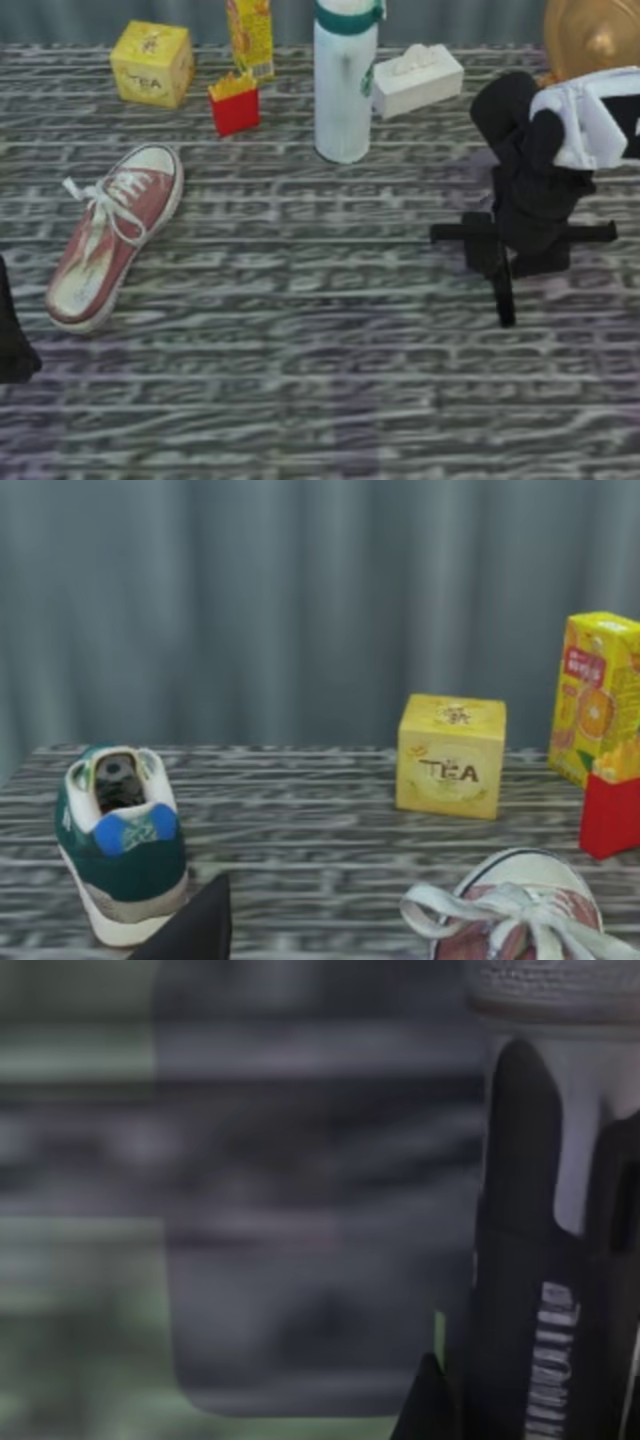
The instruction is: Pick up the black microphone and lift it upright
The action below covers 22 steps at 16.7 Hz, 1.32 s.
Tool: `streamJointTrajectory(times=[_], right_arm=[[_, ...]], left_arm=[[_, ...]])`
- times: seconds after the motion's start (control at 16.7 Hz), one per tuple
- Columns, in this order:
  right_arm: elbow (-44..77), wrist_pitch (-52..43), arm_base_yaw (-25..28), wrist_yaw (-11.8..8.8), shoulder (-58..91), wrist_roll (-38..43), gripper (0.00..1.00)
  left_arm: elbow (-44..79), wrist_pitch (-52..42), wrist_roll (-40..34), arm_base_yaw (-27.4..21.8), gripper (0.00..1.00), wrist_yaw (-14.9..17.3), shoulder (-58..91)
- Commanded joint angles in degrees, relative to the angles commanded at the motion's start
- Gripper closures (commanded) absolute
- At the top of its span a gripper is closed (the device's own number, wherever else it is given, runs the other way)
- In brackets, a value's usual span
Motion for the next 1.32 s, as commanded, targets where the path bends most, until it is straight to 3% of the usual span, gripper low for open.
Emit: streamJointTrajectory(times=[0.3, 0.48, 1.32], right_arm=[[1.0, 1.0, 0.5, -1.3, -3.5, -0.2, 1.0], [-0.7, 8.0, 0.6, -3.6, -4.9, -2.1, 1.0], [-20.4, 76.8, -0.1, -23.5, -19.8, -18.2, 1.0]], left_arm=[[0.0, 0.0, 0.0, 0.0, 0.0, 0.0, 0.0], [0.0, 0.0, 0.0, 0.0, 0.0, 0.0, 0.0], [0.0, 0.0, 0.0, 0.0, 0.0, 0.0, 0.0]])
